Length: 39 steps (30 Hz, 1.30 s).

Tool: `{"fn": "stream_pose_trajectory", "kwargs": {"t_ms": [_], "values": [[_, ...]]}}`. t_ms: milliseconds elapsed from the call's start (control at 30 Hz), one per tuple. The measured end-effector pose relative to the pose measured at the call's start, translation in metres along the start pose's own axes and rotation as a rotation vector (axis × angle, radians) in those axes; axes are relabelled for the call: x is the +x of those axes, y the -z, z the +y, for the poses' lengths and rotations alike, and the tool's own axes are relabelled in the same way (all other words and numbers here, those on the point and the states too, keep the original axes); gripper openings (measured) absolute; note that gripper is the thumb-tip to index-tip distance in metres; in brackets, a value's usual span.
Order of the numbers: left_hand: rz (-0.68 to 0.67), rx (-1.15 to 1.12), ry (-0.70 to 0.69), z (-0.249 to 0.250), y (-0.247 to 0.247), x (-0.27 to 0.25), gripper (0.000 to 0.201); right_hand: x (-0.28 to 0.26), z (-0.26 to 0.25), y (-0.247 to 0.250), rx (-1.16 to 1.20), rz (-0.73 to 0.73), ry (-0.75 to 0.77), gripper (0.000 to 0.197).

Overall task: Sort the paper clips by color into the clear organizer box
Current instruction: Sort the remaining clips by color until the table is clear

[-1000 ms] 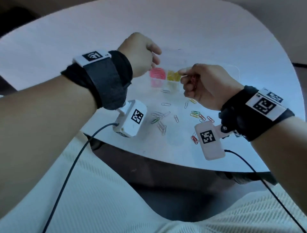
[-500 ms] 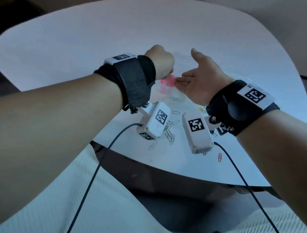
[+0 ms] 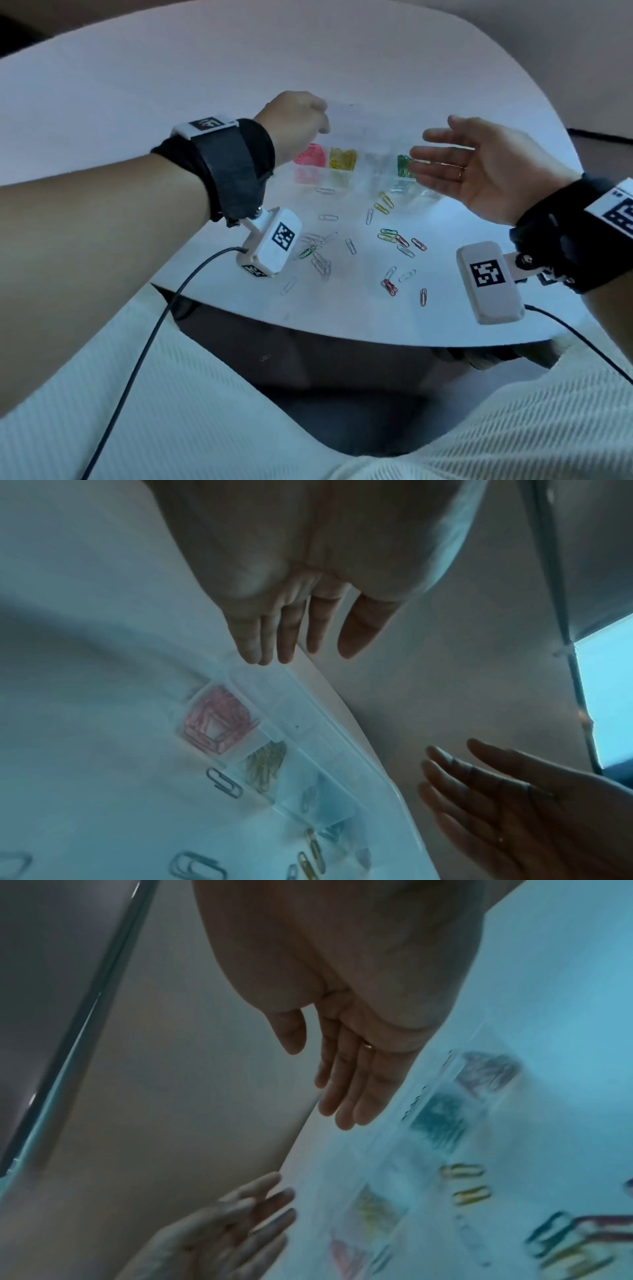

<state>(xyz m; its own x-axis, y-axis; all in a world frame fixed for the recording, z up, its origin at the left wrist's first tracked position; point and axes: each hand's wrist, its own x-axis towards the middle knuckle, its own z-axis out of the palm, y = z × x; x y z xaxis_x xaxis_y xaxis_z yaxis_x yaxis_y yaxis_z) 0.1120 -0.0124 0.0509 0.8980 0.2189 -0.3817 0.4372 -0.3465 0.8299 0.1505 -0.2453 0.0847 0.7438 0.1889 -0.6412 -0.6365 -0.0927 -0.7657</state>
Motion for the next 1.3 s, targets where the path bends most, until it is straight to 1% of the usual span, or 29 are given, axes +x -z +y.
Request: {"fn": "stream_pose_trajectory", "kwargs": {"t_ms": [67,133,267,400,500,600,733,867,900,967,1033,1100,1167,1233,1300], "values": [[0.023,0.077,-0.102,0.001,-0.002,-0.004,0.03,-0.001,0.01,0.016,-0.069,0.038,0.014,0.022],[-0.004,0.159,-0.21,0.002,-0.007,-0.014,0.026,0.0,0.026,0.028,-0.195,0.072,0.032,0.017],[-0.098,0.371,-0.376,0.0,-0.025,-0.033,0.022,0.008,0.064,0.046,-0.609,0.132,0.052,0.008],[-0.215,0.491,-0.463,-0.008,-0.052,-0.042,0.02,0.018,0.088,0.055,-1.001,0.135,0.103,0.014],[-0.271,0.547,-0.467,-0.01,-0.074,-0.044,0.02,0.023,0.095,0.057,-1.098,0.116,0.152,0.016],[-0.305,0.672,-0.453,-0.013,-0.095,-0.038,0.021,0.026,0.097,0.054,-1.168,0.101,0.207,0.017],[-0.375,0.777,-0.475,-0.015,-0.125,-0.02,0.027,0.027,0.098,0.053,-1.182,0.12,0.201,0.01],[-0.49,0.925,-0.546,-0.011,-0.156,-0.011,0.033,0.029,0.1,0.06,-1.186,0.09,0.165,0.006],[-0.51,0.959,-0.546,-0.009,-0.162,-0.01,0.033,0.029,0.1,0.062,-1.162,0.081,0.156,0.006],[-0.53,0.968,-0.487,-0.007,-0.169,-0.006,0.032,0.028,0.1,0.067,-1.094,0.056,0.132,0.01],[-0.526,0.989,-0.431,-0.006,-0.171,-0.005,0.03,0.028,0.1,0.073,-0.993,0.043,0.099,0.016],[-0.495,1.003,-0.411,-0.007,-0.171,-0.007,0.027,0.024,0.1,0.078,-0.768,0.037,0.027,0.017],[-0.45,0.973,-0.426,-0.011,-0.168,-0.01,0.024,0.018,0.101,0.081,-0.528,0.008,-0.06,0.013],[-0.428,0.913,-0.402,-0.015,-0.165,-0.012,0.025,0.013,0.101,0.084,-0.426,-0.029,-0.113,0.013],[-0.42,0.866,-0.377,-0.017,-0.164,-0.012,0.025,0.009,0.103,0.087,-0.403,-0.046,-0.126,0.016]]}}
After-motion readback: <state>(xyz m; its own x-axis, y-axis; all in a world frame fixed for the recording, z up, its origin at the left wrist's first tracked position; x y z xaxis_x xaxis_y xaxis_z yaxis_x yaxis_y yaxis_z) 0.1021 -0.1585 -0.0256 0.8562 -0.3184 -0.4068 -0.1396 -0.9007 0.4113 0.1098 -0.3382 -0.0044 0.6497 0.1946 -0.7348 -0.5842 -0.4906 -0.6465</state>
